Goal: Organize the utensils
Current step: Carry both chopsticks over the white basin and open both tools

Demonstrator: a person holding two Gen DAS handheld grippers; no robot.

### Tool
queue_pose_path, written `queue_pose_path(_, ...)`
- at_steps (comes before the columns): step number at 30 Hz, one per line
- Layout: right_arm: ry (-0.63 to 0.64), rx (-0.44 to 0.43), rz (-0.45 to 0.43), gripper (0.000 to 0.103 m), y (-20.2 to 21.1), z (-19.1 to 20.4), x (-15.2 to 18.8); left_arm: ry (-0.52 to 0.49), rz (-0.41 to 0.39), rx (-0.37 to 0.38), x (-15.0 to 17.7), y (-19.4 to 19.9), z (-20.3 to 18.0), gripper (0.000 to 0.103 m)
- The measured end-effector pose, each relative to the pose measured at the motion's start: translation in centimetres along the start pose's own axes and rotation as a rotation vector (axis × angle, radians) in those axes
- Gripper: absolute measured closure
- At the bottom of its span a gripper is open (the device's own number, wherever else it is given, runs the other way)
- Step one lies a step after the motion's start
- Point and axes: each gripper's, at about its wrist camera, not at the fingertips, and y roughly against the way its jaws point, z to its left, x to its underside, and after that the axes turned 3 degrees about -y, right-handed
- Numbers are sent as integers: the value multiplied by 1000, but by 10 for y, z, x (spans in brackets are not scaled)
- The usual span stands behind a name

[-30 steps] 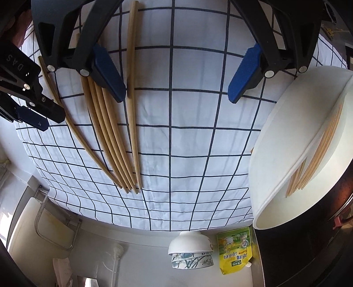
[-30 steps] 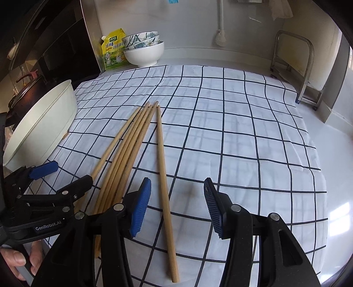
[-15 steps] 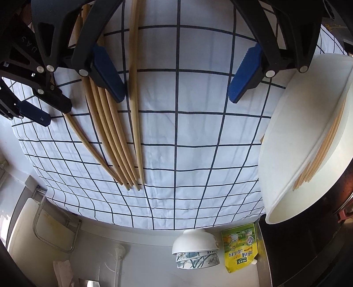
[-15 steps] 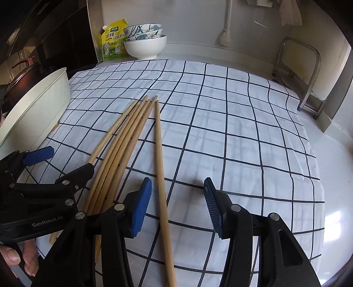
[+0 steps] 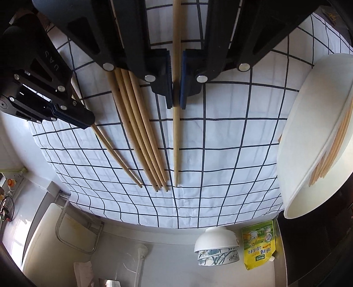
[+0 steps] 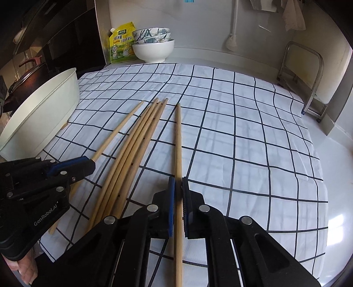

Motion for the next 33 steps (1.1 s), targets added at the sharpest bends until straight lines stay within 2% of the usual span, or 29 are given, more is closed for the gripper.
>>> queue_pose_path(3, -38, -20, -26, 97, 9, -2, -3, -1, -5, 16, 0, 9, 1, 96)
queue_pose_path(8, -92, -65, -67, 97, 32, 4, -14, 1, -78, 38, -9, 44, 11, 96)
queue_pose_path(13, -82, -109, -137, 97, 60, 31, -40, 13, -152, 57, -22, 83, 37, 96)
queue_pose_path(19, -23, -183, -176, 97, 70, 90, -78, 69, -244, 9, -31, 123, 99, 96)
queue_pose_path(24, 40, -260, -147, 97, 53, 154, -106, 155, -272, -52, -34, 136, 166, 96)
queue_pose_path(28, 87, -304, -112, 97, 33, 202, -119, 221, -265, -91, -28, 135, 217, 96)
queue_pose_path(33, 131, -336, -41, 97, 1, 251, -129, 285, -209, -97, -23, 114, 263, 96)
